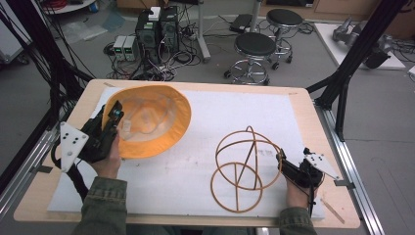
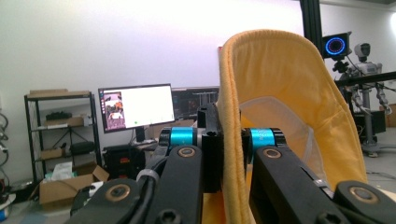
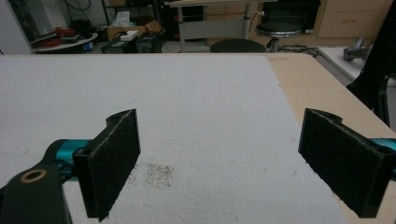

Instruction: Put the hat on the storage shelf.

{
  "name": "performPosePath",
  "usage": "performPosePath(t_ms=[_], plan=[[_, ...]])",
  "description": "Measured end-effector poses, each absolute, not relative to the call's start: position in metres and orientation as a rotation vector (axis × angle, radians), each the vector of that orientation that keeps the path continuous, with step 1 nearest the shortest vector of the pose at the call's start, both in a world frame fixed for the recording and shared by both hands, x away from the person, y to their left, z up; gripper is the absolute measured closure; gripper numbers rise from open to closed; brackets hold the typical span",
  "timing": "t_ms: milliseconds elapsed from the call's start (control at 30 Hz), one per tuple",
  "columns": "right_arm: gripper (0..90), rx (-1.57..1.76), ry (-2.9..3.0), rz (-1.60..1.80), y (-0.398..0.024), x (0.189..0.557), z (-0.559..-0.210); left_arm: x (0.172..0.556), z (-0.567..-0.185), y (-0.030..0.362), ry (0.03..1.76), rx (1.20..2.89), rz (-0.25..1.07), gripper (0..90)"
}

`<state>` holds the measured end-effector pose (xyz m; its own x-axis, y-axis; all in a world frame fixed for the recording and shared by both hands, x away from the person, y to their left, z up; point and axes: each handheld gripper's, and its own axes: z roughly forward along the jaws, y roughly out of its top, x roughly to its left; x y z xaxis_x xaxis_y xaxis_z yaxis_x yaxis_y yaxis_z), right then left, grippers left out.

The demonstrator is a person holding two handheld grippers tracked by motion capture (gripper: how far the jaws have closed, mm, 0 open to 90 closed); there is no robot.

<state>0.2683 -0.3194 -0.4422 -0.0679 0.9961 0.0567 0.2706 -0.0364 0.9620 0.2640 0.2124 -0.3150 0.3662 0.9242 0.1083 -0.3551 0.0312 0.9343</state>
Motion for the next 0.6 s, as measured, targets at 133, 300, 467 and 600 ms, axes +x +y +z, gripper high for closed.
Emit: performPosePath(t_ms=[133, 300, 467, 600], plan=[[11.5, 1.41, 1.443, 1.16, -0.32, 0.268, -0.442, 0.266, -0.309, 0.2, 0.615, 1.131, 1.094, 87.3], [11.5, 1.399, 1.439, 1.163, -0.32, 0.268, -0.442, 0.267, -0.304, 0.192, 0.592, 1.128, 1.087, 87.3], [11.5, 1.399, 1.445, 1.164, -0.319, 0.269, -0.443, 0.27, -0.297, 0.179, 0.547, 1.132, 1.021, 87.3], [11.7, 1.396, 1.443, 1.17, -0.319, 0.269, -0.442, 0.275, -0.29, 0.167, 0.523, 1.159, 0.998, 87.2]])
